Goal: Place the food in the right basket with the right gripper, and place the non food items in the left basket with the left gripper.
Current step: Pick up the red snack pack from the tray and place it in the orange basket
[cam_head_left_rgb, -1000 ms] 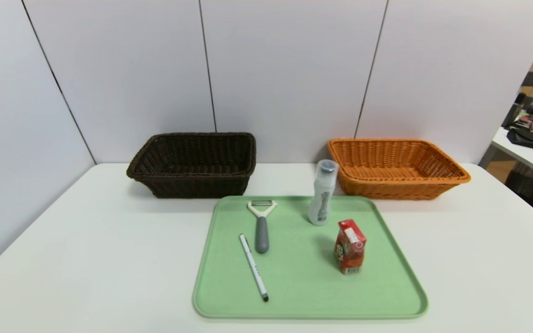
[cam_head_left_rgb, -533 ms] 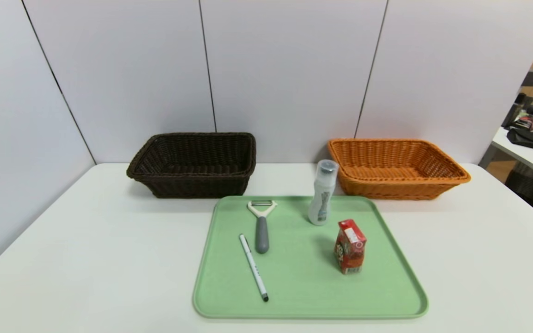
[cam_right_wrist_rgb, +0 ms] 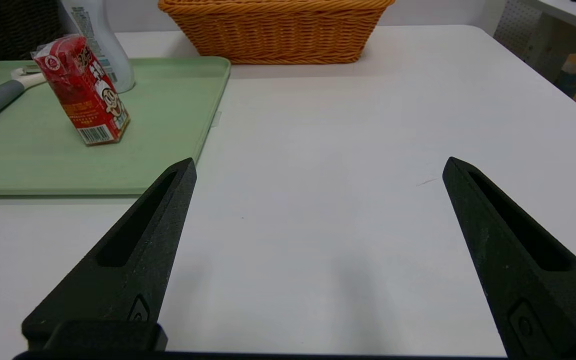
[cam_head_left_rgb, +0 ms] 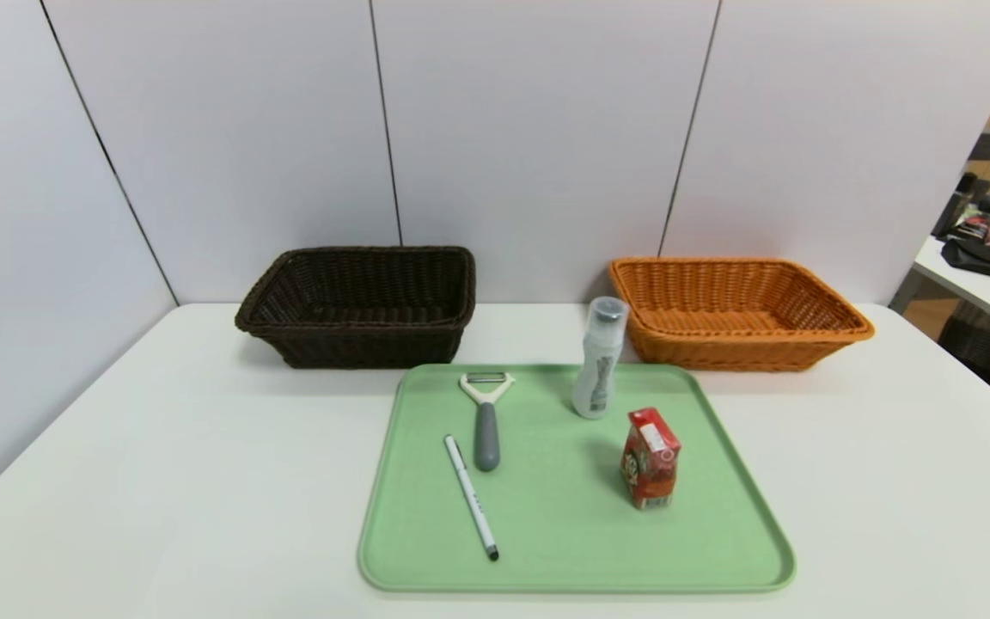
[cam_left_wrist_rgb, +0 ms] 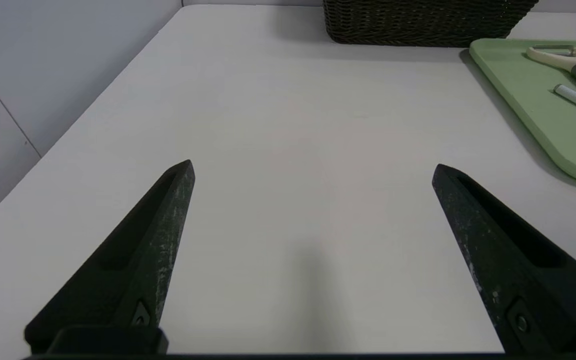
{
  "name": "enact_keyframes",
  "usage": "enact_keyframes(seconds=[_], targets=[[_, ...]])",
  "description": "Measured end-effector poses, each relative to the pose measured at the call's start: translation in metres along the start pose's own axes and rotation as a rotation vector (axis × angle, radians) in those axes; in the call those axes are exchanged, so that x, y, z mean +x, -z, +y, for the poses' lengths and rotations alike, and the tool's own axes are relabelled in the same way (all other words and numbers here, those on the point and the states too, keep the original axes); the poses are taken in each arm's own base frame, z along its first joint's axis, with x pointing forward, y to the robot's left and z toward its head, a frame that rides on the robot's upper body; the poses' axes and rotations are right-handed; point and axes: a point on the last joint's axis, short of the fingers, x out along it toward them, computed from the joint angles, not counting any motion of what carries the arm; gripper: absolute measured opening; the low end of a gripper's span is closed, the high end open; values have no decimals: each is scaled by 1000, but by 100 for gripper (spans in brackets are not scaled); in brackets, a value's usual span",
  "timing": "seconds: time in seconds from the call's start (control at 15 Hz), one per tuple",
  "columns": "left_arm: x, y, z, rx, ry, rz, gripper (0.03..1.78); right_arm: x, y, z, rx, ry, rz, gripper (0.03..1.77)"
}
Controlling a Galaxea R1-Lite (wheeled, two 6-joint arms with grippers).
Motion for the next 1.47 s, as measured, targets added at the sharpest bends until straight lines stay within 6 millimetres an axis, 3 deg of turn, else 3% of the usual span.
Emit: enact_keyframes(seconds=[0.33, 0.53, 0.93, 1.27, 1.47], targets=[[0, -1, 0, 55, 9, 0, 169, -2, -4, 0, -44, -13, 1, 170], [-6, -17, -1, 55, 48, -17, 169, -8, -20, 1, -49, -51, 0, 170], [0, -75, -4, 50, 85, -31, 169, -11, -79, 4, -51, -119, -21, 170], [31, -140, -7, 46, 86, -89, 169, 7, -141, 7, -55, -186, -21, 170], [57, -166, -9, 49, 93, -106, 169, 27, -168, 8, -58, -245, -21, 170]])
